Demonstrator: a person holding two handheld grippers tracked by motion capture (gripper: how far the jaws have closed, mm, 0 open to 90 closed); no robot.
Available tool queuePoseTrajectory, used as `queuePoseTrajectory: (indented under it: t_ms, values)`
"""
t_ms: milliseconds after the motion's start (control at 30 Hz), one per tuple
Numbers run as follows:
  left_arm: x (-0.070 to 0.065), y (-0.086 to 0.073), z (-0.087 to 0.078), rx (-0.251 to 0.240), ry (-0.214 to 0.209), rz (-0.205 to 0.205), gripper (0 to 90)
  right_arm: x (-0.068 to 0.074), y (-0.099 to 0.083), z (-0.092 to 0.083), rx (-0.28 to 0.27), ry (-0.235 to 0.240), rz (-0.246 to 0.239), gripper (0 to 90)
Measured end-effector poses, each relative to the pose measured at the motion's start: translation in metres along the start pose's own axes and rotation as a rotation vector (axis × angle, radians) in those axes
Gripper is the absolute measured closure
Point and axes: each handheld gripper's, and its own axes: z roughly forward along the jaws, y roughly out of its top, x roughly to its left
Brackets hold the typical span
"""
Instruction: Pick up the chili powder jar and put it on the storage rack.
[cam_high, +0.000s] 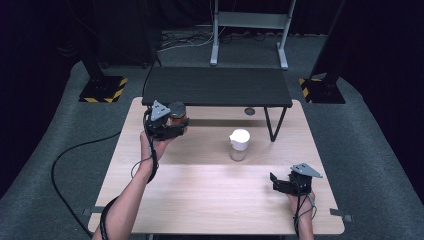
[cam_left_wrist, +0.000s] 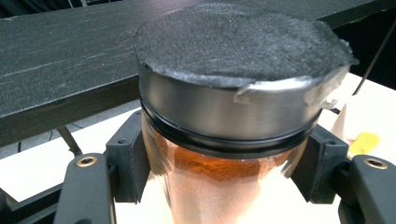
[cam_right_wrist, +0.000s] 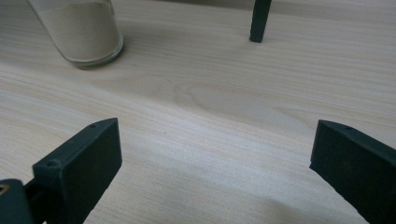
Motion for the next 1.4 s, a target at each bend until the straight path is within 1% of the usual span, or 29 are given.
queuePoseTrajectory:
  t_ms: [100, 300, 467, 633, 700, 733, 800, 867, 933, 1233, 1400]
  values:
    - [0.0, 0.002, 0.0, 0.001, -0.001, -0.001, 31.8, 0.0, 0.0, 0.0, -0.003, 0.001, 0.002, 1.1]
    - [0.0, 0.006, 0.0, 0.006, -0.003, 0.016, 31.8, 0.0, 0.0, 0.0, -0.002, 0.001, 0.002, 1.1]
    - [0.001, 0.009, -0.002, -0.002, -0.001, 0.012, 31.8, 0.0, 0.0, 0.0, -0.002, -0.001, 0.001, 1.1]
    - [0.002, 0.014, -0.003, 0.0, -0.001, 0.023, 31.8, 0.0, 0.0, 0.0, -0.001, -0.001, 0.001, 1.1]
    - [0.003, 0.015, -0.004, 0.0, 0.0, 0.024, 31.8, 0.0, 0.0, 0.0, -0.002, -0.001, 0.002, 1.1]
    - [0.003, 0.016, -0.004, -0.004, 0.0, 0.016, 31.8, 0.0, -0.001, 0.0, -0.003, -0.003, 0.001, 1.1]
    - [0.003, 0.017, -0.005, -0.004, 0.0, 0.016, 31.8, 0.001, 0.0, 0.0, -0.002, -0.003, 0.001, 1.1]
    - [0.002, 0.02, -0.005, 0.0, 0.001, 0.028, 31.8, 0.0, 0.0, 0.0, -0.002, -0.003, -0.001, 1.1]
    - [0.002, 0.022, -0.006, 0.001, 0.001, 0.03, 31.8, 0.0, 0.0, 0.0, -0.002, -0.002, 0.002, 1.1]
    - [0.004, 0.029, -0.007, -0.003, 0.001, 0.031, 31.8, 0.0, 0.0, 0.0, -0.003, -0.003, 0.001, 1.1]
    - [0.006, 0.03, -0.005, -0.008, -0.007, 0.013, 31.8, 0.001, -0.001, 0.0, -0.003, -0.004, 0.002, 1.1]
